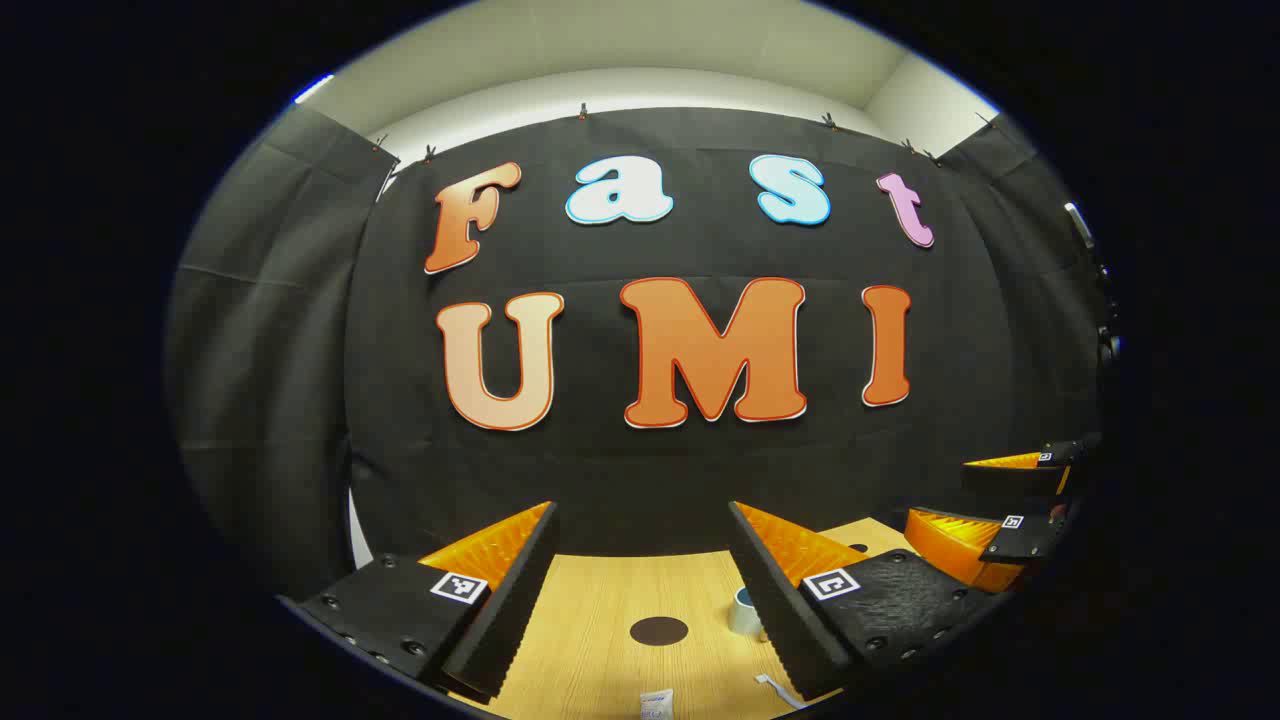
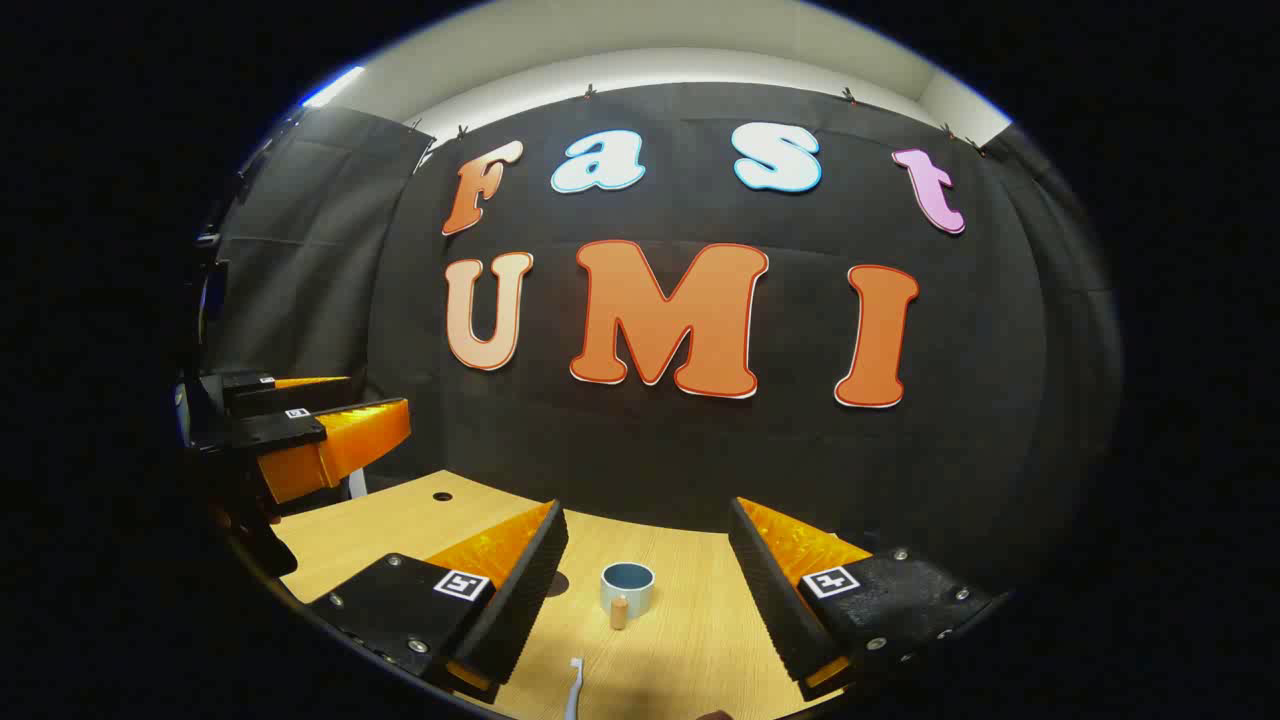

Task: Put the toothbrush and toothpaste on the desktop into the cup, then pick up the cup and place it on the coaster on the desktop.

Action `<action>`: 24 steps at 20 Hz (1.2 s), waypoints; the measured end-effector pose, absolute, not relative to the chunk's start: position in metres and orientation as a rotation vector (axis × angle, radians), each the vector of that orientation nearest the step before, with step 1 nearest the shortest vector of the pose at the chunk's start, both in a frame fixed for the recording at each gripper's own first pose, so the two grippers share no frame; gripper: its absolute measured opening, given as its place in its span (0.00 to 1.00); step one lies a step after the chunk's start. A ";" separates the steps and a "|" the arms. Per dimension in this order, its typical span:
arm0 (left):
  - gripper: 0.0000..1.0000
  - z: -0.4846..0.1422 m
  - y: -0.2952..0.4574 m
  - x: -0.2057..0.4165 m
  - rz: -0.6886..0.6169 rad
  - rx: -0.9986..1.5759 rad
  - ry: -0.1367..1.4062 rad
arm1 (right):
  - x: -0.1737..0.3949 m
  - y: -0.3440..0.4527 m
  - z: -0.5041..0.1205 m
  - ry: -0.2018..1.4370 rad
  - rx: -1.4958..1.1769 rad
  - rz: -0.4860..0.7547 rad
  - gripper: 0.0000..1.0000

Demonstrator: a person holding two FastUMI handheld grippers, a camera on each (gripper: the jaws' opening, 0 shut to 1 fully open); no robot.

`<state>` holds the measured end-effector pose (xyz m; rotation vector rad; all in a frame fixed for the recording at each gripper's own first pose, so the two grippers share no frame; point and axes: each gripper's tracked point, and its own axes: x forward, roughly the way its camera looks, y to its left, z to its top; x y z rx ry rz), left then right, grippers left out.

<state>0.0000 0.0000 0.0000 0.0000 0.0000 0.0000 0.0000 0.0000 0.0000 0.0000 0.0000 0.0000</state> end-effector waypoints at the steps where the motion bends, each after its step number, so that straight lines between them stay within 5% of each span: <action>1: 0.98 0.001 0.001 -0.003 0.013 0.011 0.002 | 0.001 0.001 0.000 -0.004 0.009 0.012 0.98; 24: 1.00 0.004 0.058 0.030 -0.045 0.015 -0.034 | 0.029 0.037 -0.024 0.101 -0.004 -0.071 0.98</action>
